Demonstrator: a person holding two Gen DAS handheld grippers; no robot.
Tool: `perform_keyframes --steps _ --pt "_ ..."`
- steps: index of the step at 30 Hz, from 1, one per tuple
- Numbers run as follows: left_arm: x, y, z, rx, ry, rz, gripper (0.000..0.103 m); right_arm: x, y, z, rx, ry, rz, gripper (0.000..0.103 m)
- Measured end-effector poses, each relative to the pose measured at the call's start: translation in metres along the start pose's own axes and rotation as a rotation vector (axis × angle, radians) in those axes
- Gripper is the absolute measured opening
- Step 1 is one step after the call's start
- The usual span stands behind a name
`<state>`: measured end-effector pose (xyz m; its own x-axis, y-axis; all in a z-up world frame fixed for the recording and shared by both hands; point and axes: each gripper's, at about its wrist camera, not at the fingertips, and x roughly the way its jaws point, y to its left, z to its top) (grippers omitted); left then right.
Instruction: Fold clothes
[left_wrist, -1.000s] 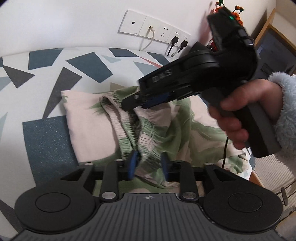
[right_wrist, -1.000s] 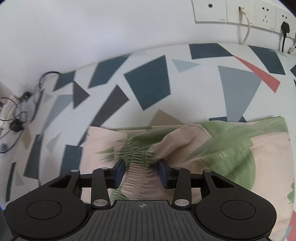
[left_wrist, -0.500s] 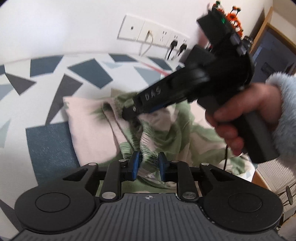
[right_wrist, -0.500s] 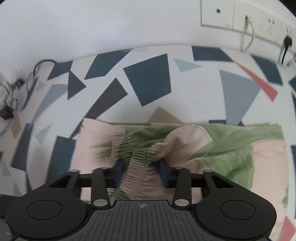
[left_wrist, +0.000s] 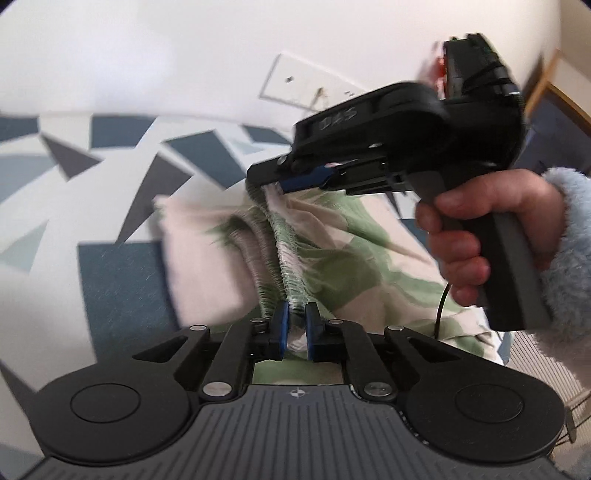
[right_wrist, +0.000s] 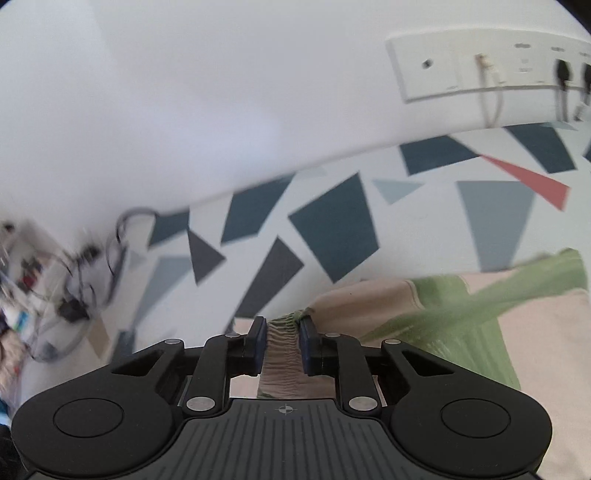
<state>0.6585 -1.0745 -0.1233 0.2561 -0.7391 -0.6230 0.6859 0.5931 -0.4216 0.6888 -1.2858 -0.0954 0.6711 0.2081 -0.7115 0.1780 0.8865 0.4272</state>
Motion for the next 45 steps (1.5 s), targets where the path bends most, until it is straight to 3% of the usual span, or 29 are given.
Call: perform_keyframes --steps 4,6,7,11,15,17,21,23,25,28,31,35,36,37,38,42,45 --pt "0.005 0.006 -0.007 -0.017 0.03 0.033 0.011 0.033 0.004 -0.006 -0.044 0.043 -0.027 0.025" --pt "0.004 0.008 -0.006 -0.027 0.042 0.033 0.013 0.035 0.003 -0.007 -0.024 0.046 -0.017 0.055" --pt "0.004 0.009 -0.005 -0.04 0.051 0.026 0.017 0.032 -0.001 -0.007 0.014 0.047 -0.008 0.076" --pt "0.002 0.012 0.005 -0.084 0.06 -0.014 0.017 -0.019 -0.03 -0.01 0.159 -0.075 0.063 0.077" --pt "0.006 0.002 0.012 -0.072 0.074 -0.032 0.018 -0.103 -0.078 -0.033 0.24 -0.245 0.007 0.078" --pt "0.009 -0.003 0.015 -0.066 0.081 -0.041 0.018 -0.144 -0.102 -0.056 0.235 -0.31 -0.077 0.074" --pt "0.013 -0.014 0.022 -0.054 0.095 -0.059 0.019 -0.202 -0.133 -0.117 0.231 -0.337 -0.268 0.06" --pt "0.015 -0.019 0.025 -0.048 0.102 -0.068 0.019 -0.218 -0.143 -0.151 0.276 -0.337 -0.298 0.048" --pt "0.025 -0.026 0.02 -0.024 0.124 -0.032 0.019 -0.224 -0.145 -0.181 0.292 -0.328 -0.309 0.041" --pt "0.031 -0.026 0.015 -0.02 0.136 0.02 0.019 -0.212 -0.137 -0.208 0.251 -0.281 -0.358 0.042" --pt "0.033 -0.021 0.015 -0.025 0.15 0.071 0.019 -0.192 -0.128 -0.218 0.151 -0.228 -0.416 0.059" --pt "0.037 -0.021 0.016 -0.012 0.17 0.094 0.019 -0.164 -0.128 -0.214 0.07 -0.202 -0.446 0.055" --pt "0.038 -0.022 0.016 0.0 0.173 0.102 0.019 -0.162 -0.13 -0.213 0.068 -0.213 -0.447 0.051" --pt "0.039 -0.023 0.016 0.011 0.175 0.109 0.019 -0.163 -0.133 -0.212 0.069 -0.229 -0.452 0.012" --pt "0.04 -0.024 0.016 0.022 0.178 0.117 0.019 -0.163 -0.136 -0.21 0.071 -0.244 -0.457 0.003" --pt "0.041 -0.017 0.017 -0.025 0.184 0.098 0.016 -0.189 -0.152 -0.224 0.153 -0.328 -0.395 0.003" --pt "0.04 -0.015 0.015 -0.045 0.171 0.092 0.015 -0.189 -0.155 -0.241 0.13 -0.273 -0.401 0.003"
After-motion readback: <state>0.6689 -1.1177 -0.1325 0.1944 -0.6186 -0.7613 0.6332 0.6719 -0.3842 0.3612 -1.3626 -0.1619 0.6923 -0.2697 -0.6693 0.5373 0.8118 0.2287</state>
